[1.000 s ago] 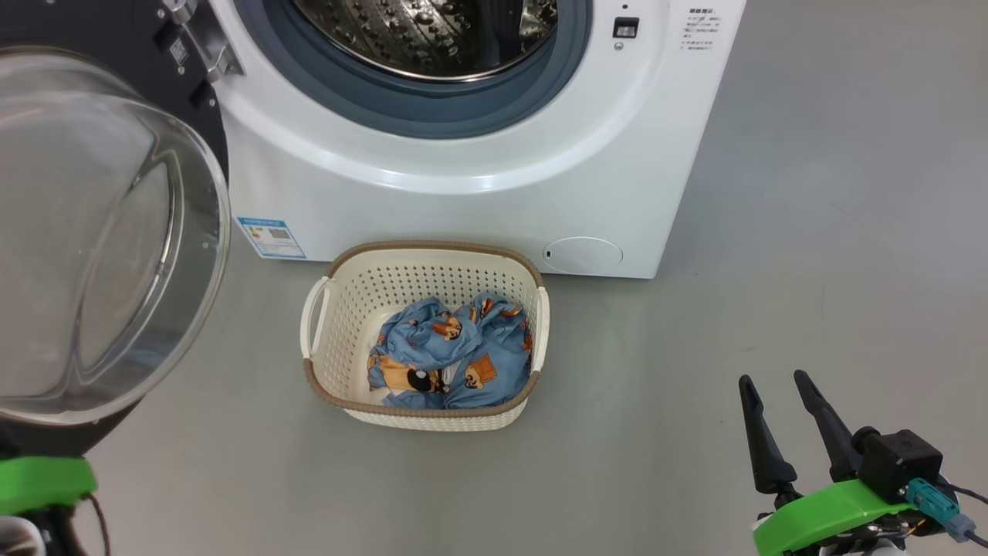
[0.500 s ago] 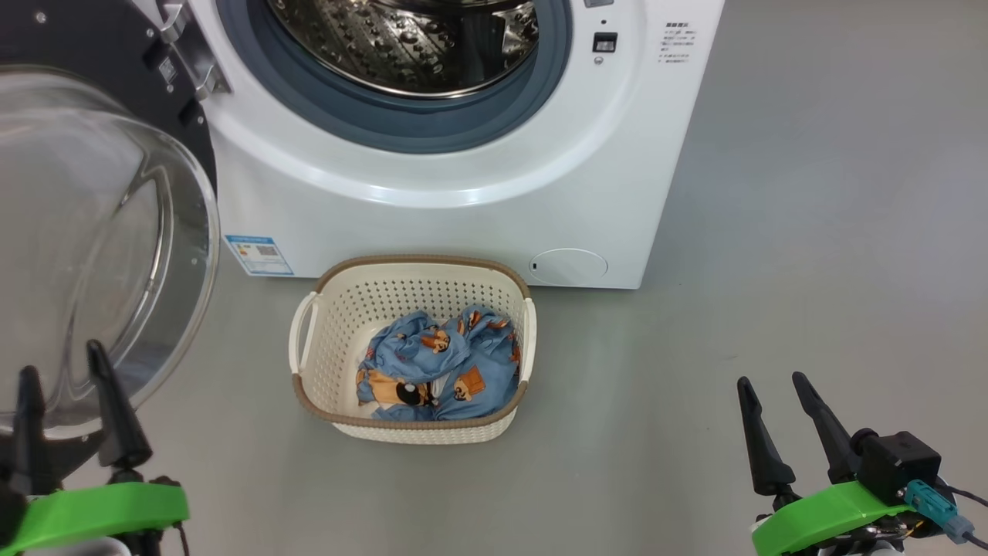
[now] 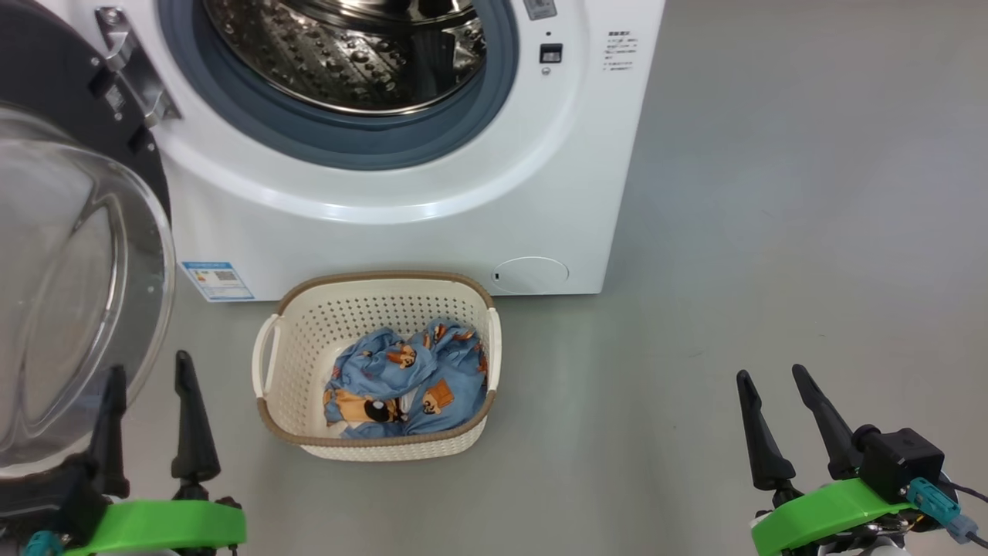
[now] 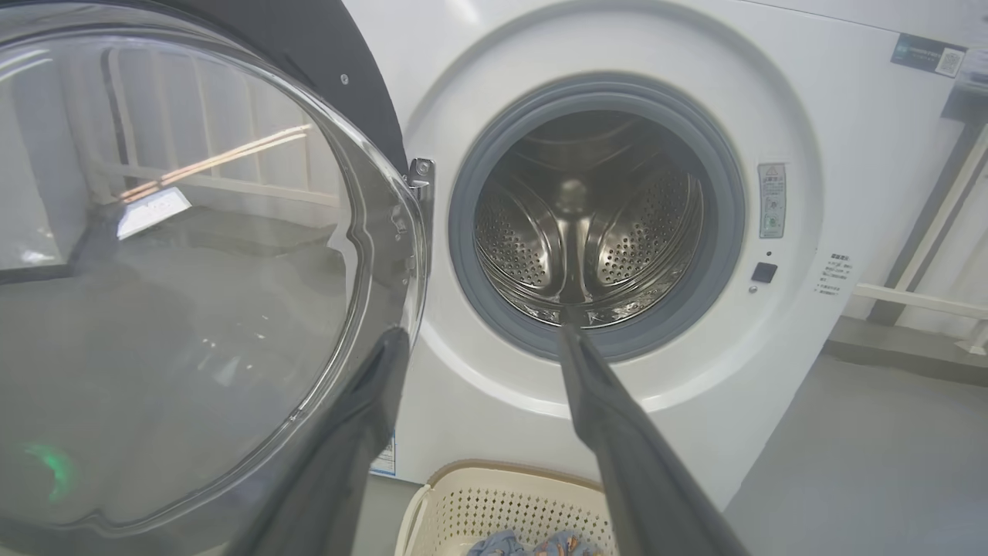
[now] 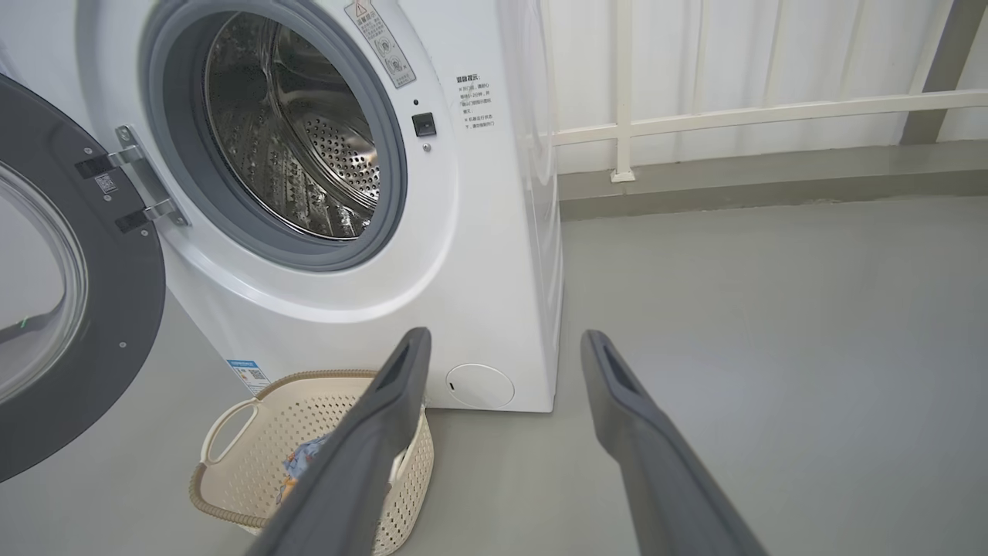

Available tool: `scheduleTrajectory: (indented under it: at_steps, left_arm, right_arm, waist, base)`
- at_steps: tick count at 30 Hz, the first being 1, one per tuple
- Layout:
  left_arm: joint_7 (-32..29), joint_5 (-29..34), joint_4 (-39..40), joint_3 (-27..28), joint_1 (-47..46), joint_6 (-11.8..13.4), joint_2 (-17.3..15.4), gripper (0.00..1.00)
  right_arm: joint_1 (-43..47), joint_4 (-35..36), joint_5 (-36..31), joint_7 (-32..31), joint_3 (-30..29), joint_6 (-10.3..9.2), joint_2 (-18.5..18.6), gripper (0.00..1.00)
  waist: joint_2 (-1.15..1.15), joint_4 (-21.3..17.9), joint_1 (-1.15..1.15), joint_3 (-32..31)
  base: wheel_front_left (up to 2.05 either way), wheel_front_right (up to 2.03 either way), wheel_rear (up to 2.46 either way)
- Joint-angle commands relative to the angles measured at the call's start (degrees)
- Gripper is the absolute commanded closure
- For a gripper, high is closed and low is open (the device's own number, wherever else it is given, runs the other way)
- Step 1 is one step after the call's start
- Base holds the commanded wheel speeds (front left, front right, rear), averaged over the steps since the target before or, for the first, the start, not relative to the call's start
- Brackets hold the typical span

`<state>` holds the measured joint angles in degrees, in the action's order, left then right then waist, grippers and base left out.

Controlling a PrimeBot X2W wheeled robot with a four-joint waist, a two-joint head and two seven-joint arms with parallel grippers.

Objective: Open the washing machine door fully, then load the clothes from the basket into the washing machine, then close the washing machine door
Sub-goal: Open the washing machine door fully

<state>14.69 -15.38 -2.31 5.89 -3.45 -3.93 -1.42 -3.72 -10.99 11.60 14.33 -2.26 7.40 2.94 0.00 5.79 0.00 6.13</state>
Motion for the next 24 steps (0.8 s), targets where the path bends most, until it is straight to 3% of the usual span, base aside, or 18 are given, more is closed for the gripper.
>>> scheduleTrajectory:
  at_steps: [1,9,24]
  left_arm:
    - [0.3,0.6,0.9,1.5,-0.4,-0.3,-1.5,0.00]
    - [0.3,3.7,-1.3,-2.2,1.4,-2.6,-1.5,0.00]
    - [0.3,7.4,-2.2,-3.7,5.5,-3.4,-1.5,0.00]
  right_arm:
    - [-0.4,1.8,0.0,0.7,1.7,0.09,0.0,0.00]
    - [0.1,3.3,-0.4,0.7,1.7,0.09,-0.1,0.00]
    - [3.4,5.5,-2.1,0.7,1.1,0.09,-0.1,0.00]
  waist:
    - [0.00,-0.7,0.00,-0.2]
    - [0.00,-2.4,0.00,-1.1]
    - [0.00,-3.7,0.00,-5.2]
  base:
    - [0.00,0.00,0.00]
    - [0.00,0.00,0.00]
    - [0.00,0.00,0.00]
